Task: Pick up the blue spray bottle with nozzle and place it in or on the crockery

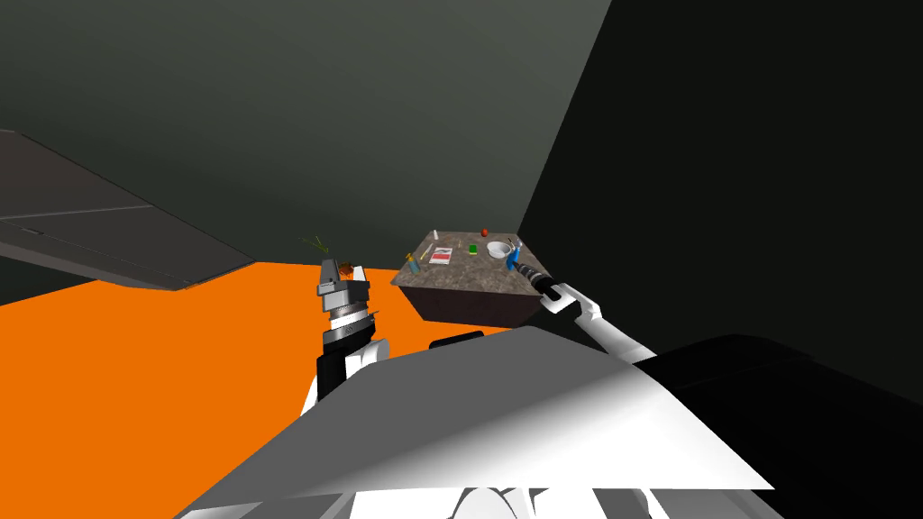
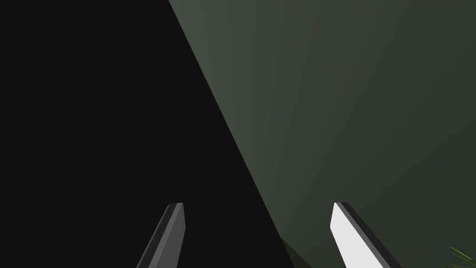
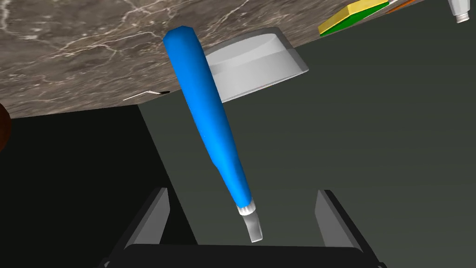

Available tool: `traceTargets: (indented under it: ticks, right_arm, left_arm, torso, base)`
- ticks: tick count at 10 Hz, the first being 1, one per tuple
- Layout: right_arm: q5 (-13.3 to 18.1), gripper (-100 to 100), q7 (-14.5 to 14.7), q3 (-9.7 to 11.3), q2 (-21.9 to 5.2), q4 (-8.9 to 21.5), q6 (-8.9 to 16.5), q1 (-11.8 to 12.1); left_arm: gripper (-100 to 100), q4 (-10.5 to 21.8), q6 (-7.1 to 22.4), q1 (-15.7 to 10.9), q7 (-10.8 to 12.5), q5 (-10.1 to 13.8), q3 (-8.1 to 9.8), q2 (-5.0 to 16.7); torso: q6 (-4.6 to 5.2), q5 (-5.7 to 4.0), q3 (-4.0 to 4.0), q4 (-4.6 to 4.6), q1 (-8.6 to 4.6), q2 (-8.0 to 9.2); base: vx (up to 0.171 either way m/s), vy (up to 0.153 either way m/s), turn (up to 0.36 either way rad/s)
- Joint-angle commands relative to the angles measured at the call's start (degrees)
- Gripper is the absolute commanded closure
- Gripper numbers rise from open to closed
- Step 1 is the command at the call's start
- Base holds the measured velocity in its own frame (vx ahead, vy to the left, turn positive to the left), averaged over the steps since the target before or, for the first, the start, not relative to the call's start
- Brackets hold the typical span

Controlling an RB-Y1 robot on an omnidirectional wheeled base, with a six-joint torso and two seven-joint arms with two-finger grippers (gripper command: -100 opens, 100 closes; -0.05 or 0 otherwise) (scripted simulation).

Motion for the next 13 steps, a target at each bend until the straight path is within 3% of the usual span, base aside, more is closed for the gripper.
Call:
traceTargets:
  ticks: [1, 8, 11, 12, 13]
  right_arm:
    - [-0.38, -100, 0.08, 0.35, -2.86, 0.84, 1.47, 0.18]
    - [-1.13, -100, 1.09, 2.77, -13.58, 6.83, 6.50, -0.39]
    - [-1.44, -100, 1.41, 3.66, -16.69, 8.78, 8.12, -0.53]
    - [-1.31, -100, 1.31, 3.20, -16.01, 7.73, 7.85, -0.02]
    - [-1.33, 0, 1.33, 3.24, -16.12, 7.74, 8.11, -0.03]
  left_arm:
    - [0, 0.00, 0.00, 0.00, 0.00, 0.00, 0.00, 0.00]
    - [0, 0.00, 0.00, 0.00, 0.00, 0.00, 0.00, 0.00]
    - [0, 0.00, 0.00, 0.00, 0.00, 0.00, 0.00, 0.00]
    - [0, 0.00, 0.00, 0.00, 0.00, 0.00, 0.00, 0.00]
    - [0, 0.00, 0.00, 0.00, 0.00, 0.00, 0.00, 0.00]
  torso:
    - [0.00, 0.00, 0.00, 0.00, 0.00, 0.00]
    - [-0.02, 0.03, -0.05, -0.02, 0.12, -0.08]
    - [0.00, 0.01, -0.03, -0.01, 0.01, -0.04]
    - [-0.01, 0.00, -0.02, -0.01, 0.00, -0.03]
    - [0.01, -0.02, 0.02, 0.01, -0.05, 0.04]
  base:
    - [0.035, 0.040, 0.057]
    - [0.047, 0.048, 0.090]
    - [0.049, 0.032, 0.069]
    - [0.022, 0.011, 0.011]
    - [0.000, 0.000, 0.000]
